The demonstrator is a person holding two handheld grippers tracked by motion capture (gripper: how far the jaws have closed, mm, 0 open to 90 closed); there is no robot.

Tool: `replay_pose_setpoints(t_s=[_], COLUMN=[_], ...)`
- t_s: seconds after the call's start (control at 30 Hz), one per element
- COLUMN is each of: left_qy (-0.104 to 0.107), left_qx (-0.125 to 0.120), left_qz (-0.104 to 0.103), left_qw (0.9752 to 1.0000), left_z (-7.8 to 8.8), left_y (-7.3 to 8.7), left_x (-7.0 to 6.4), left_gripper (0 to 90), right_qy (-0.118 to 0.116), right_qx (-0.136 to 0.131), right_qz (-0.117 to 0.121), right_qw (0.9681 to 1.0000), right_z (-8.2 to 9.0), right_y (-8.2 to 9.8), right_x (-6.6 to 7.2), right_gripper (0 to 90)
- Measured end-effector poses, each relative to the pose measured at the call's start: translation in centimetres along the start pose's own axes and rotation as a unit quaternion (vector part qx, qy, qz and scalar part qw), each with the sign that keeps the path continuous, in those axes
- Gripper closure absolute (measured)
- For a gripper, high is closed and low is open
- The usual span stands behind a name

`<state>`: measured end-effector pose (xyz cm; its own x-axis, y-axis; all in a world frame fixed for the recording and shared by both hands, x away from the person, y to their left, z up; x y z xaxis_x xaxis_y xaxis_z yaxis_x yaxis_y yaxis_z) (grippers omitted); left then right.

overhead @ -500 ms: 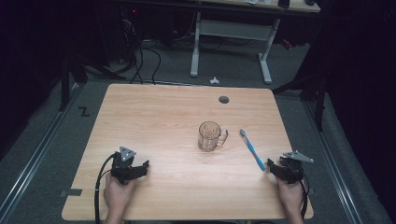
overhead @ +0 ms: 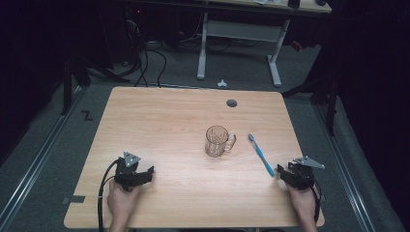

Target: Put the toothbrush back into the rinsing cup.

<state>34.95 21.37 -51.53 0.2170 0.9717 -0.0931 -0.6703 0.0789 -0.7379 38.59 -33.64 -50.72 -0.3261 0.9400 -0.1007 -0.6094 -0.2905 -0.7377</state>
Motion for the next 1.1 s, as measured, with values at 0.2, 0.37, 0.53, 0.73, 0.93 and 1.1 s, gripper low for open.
replay_pose_setpoints(t_s=[0.2,0.37,0.53,0.73,0.93,1.1], left_qy=[0.002,0.003,0.004,0.007,0.007,0.007], left_qx=[-0.001,-0.001,-0.001,-0.002,-0.002,-0.002], left_qz=[0.002,0.003,0.004,0.007,0.006,0.007], left_qw=[1.0,1.0,1.0,1.0,1.0,0.9999], left_z=[0.0,0.0,0.0,0.1,0.1,0.1], left_y=[0.0,0.0,0.0,0.0,0.0,0.0], left_x=[0.0,0.1,0.1,0.2,0.2,0.2], left_gripper=[23.0,23.0,23.0,23.0,23.0,23.0], right_qy=[0.001,-0.003,-0.016,-0.034,-0.064,-0.077], right_qx=[0.001,0.014,0.002,0.008,0.043,0.061], right_qz=[0.0,0.002,0.009,0.046,0.09,0.101], right_qw=[1.0,0.9999,0.9998,0.9983,0.993,0.9901], right_z=[-0.1,0.3,1.3,2.0,1.2,0.6], right_y=[-0.1,-0.3,-1.0,-2.5,-5.0,-6.8], right_x=[-0.1,-0.2,0.1,1.1,2.6,2.7], right_gripper=[57.3,61.8,64.3,66.3,66.9,67.2])
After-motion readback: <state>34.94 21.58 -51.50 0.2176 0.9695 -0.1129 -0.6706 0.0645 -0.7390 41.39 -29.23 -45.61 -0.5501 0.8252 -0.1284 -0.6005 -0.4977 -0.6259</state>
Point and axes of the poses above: each handheld gripper's, and its own axes: z roughly backward along the jaws, y roughly out of its underside, x roughly to its left, the point moved 1 cm from there along -z, roughly forward along the jaws, and after that the axes turned 6 degrees about z, right-handed, at the moved point
